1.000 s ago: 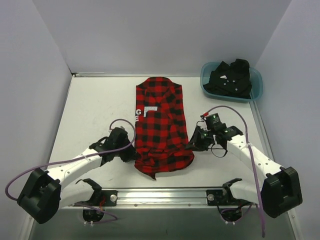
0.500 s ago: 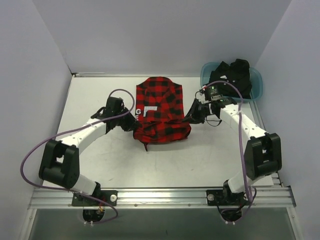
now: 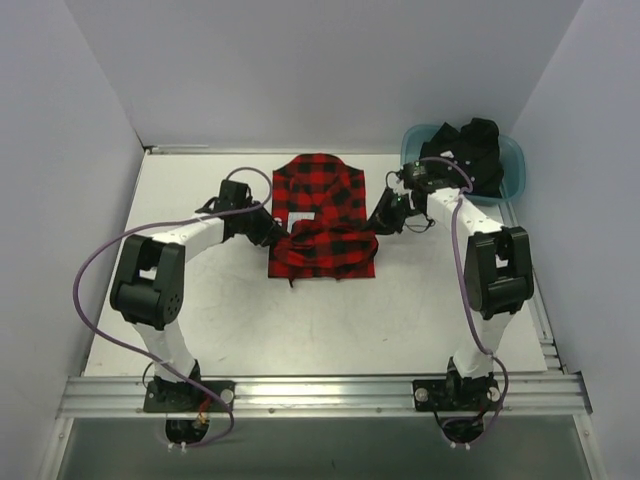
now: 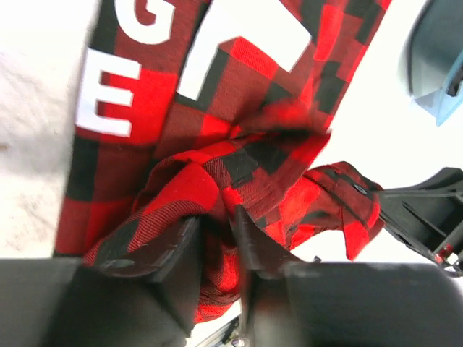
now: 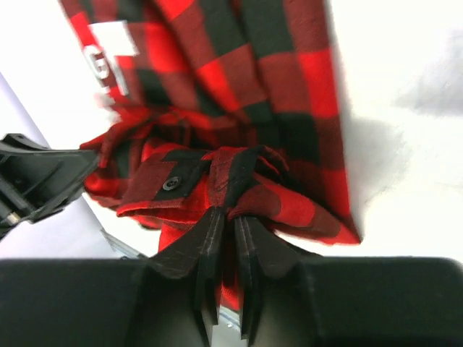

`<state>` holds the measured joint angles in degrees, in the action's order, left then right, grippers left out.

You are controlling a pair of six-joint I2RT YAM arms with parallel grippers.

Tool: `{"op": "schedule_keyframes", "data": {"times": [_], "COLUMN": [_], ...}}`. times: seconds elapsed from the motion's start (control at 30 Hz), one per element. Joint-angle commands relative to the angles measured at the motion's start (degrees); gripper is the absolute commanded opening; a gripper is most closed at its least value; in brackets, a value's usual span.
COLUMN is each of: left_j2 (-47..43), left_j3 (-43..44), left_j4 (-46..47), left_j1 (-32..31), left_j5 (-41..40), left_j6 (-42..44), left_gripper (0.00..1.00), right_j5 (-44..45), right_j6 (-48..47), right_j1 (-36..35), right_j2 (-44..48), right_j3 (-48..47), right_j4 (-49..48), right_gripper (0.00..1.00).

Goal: Fold and stack the long sleeve shirts
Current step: Fold the shirt

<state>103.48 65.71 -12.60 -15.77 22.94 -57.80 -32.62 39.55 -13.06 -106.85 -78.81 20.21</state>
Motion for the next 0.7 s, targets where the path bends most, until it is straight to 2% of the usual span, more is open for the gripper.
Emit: {"op": "schedule_keyframes", "data": {"times": [0.0,0.03,0.07,0.1,0.13,0.17,0.3,0.47,0.67], "left_j2": [1.72,1.81,1.46,1.11,0.76,-0.46,-5.90,-16.70,-28.13], "left_j3": [1.61,0.92,-0.14,-0.58,-0.67,-0.41,1.17,-0.14,-9.97], "left_j4": [3.54,5.11,6.17,6.88,7.67,7.68,5.14,-1.28,-6.03], "left_j1": [0.74,0.91,1.00,1.27,1.44,1.53,1.88,1.45,-2.41], "left_j5": [1.49,1.84,2.28,2.55,2.72,2.90,0.63,-6.05,-12.39], "left_j6": [-0.03,-0.47,-0.91,-1.43,-1.35,-1.09,3.29,8.57,12.36], "left_gripper": [0.37,0.49,0.54,0.58,0.67,0.72,0.97,0.97,0.97], "right_j5": [-0.60,-0.25,0.27,0.80,1.24,2.20,5.10,7.83,12.22], "right_j6": [0.35,0.18,0.00,-0.61,-0.96,-1.23,-3.33,-5.45,-7.38], "right_j1": [0.23,0.23,0.23,0.31,0.32,0.49,1.28,0.93,-3.01], "right_j2": [-2.57,-3.27,-3.37,-2.85,-2.23,-1.53,3.65,12.09,20.18], "right_j3": [-2.32,-2.40,-2.41,-2.41,-2.32,-2.23,-1.09,3.21,13.14], "right_j4": [-0.34,-0.52,-0.43,-0.43,-0.43,-0.43,0.01,0.80,0.62], "right_gripper": [0.18,0.22,0.34,0.39,0.43,0.51,0.65,0.70,0.69]}}
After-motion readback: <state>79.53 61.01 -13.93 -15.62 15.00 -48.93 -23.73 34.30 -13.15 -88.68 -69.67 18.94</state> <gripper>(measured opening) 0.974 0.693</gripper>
